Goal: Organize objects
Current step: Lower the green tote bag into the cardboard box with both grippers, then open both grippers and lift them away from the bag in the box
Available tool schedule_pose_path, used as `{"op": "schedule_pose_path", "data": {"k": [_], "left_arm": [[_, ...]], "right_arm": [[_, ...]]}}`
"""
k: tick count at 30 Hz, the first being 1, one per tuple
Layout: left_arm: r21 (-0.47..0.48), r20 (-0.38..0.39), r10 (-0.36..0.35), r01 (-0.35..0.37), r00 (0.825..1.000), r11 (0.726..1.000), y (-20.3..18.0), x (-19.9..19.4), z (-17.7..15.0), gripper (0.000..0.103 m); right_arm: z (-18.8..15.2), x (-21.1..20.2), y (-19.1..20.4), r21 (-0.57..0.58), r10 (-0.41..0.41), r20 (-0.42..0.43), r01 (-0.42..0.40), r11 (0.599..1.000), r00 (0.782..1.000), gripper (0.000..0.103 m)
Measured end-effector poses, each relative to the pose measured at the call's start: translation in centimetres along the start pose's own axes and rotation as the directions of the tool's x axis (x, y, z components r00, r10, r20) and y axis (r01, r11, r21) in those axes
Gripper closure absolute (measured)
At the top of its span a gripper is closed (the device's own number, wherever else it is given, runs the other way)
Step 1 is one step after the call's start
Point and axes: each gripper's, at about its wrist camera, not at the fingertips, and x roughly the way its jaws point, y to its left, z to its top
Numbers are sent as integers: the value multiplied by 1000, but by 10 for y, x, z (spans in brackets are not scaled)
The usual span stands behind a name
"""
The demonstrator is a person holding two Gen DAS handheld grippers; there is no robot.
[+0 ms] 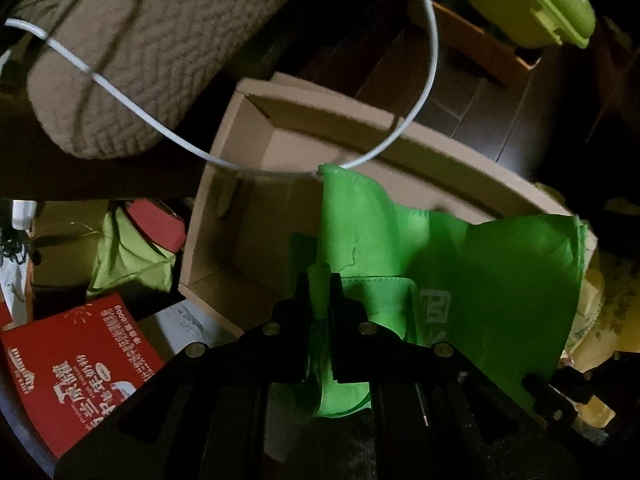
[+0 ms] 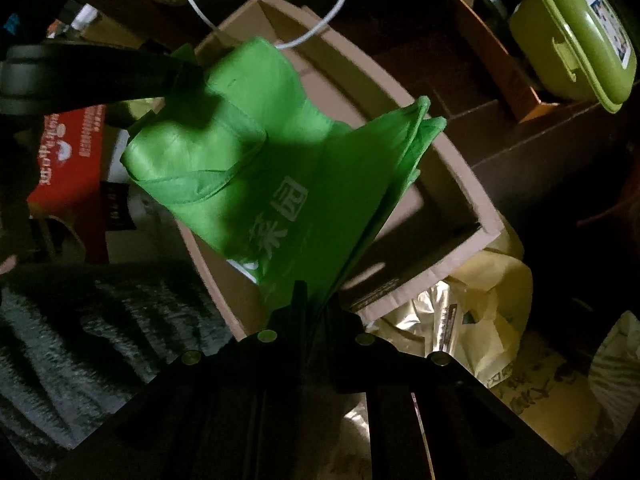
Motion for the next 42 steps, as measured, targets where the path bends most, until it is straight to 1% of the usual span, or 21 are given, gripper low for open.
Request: {"op": "schedule_pose_path", "data": {"k": [5,8,10,14,17,20,24,25,27,29,30,33,35,36,38,40,42], "left_arm": [[29,-6,28,-28,1000,999,-2,22,1,96],[69,-27,16,-14,1000,998,-3,43,-1,96],[62,-41,21,-18,999,998,0,51,1,96],[5,-21,-3,3,1000,1000,9,50,6,96],[11,-22,9,-9,1000,1000,9,52,5,96],[29,-13,42,-41,999,999,8,51,4,96],[12,-14,49,-49,999,999,9,49,1,94],[11,-17,51,-51,999,999,9,49,1,88],[20,-19,65,-65,998,998,9,48,-1,84],[30,-32,57,-56,998,998,7,45,-5,74],[33,-31,53,-52,998,998,7,44,-7,72],[75,-25,45,-43,999,996,1,34,-16,70],[85,-16,64,-62,998,994,-2,28,-20,53],[87,-5,62,-61,998,994,-1,22,-21,50],[85,20,58,-60,998,995,-1,9,-23,42],[77,37,49,-52,998,996,-2,-1,-26,42],[72,45,30,-33,999,997,-3,-15,-29,42]], "right_arm": [[3,19,2,-4,-11,-33,11,1000,999,96],[3,29,6,-9,-27,-45,27,1000,999,96],[3,36,6,-4,-27,-54,27,1000,998,96],[1,53,2,34,-12,-80,15,999,997,96],[0,65,0,64,13,-100,-6,998,995,96],[-2,75,1,65,4,-113,3,998,994,95],[-2,76,3,90,36,-109,-26,996,993,92],[-1,75,3,90,42,-113,-32,995,993,88],[0,75,4,93,48,-127,-36,995,991,80],[-1,71,2,98,48,-125,-35,995,991,67],[-2,69,2,100,46,-120,-34,994,992,66],[-5,56,0,116,61,-96,-50,992,994,65],[-6,41,-5,144,106,-51,-98,985,993,64],[-6,33,-11,153,120,-41,-113,982,992,64],[-5,18,-7,153,128,-16,-124,980,992,66],[-6,5,-3,142,120,11,-120,983,993,66],[-1,-13,-10,145,117,30,-121,982,993,67]]}}
